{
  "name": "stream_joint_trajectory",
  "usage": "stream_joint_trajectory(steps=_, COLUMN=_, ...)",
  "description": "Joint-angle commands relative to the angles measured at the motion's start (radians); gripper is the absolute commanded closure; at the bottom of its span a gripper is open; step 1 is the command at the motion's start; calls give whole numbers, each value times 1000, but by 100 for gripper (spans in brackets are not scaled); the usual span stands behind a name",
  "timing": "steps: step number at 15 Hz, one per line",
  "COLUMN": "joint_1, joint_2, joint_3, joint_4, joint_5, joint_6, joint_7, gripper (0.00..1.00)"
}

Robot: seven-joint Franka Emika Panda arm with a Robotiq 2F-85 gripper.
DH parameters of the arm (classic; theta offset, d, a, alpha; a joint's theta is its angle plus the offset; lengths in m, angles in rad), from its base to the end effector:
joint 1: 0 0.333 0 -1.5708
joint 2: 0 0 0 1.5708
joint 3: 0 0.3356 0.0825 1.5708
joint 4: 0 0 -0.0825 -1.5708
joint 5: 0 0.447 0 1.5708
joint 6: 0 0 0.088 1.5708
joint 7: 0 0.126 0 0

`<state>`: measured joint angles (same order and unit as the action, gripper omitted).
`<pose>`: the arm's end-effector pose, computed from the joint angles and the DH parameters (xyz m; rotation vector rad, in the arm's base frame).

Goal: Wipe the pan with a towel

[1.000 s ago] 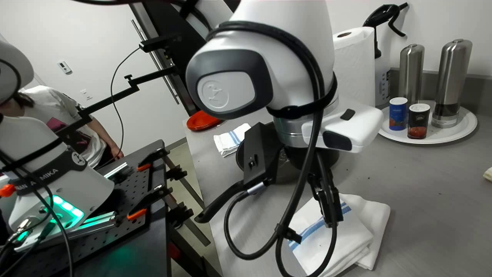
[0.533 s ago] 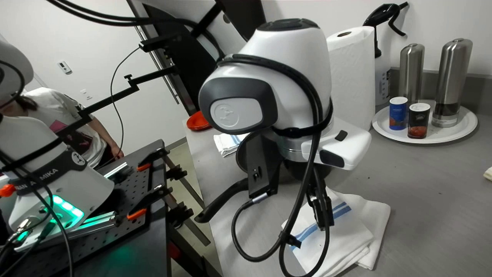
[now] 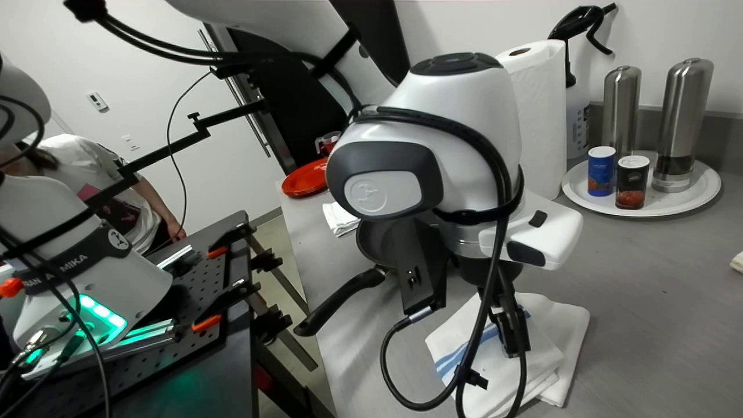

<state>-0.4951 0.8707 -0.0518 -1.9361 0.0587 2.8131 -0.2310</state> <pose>0.5299 -0.3291 -0.0336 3.0712 -0.5475 -0.0002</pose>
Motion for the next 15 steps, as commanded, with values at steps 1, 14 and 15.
stream_joint_trajectory(steps=1, joint_1=15, joint_2=53, joint_3=-15, joint_4=63, joint_5=-3, joint_6=6, joint_7=6, gripper=0)
stream_joint_trajectory(steps=14, joint_1=7, joint_2=112, joint_3=-34, joint_4=103, joint_5=-5, joint_6=-4, joint_7=8, gripper=61)
stream_joint_trajectory(steps=15, joint_1=8, joint_2=111, joint_3=-36, joint_4=103, joint_5=-5, joint_6=-4, joint_7=9, gripper=67)
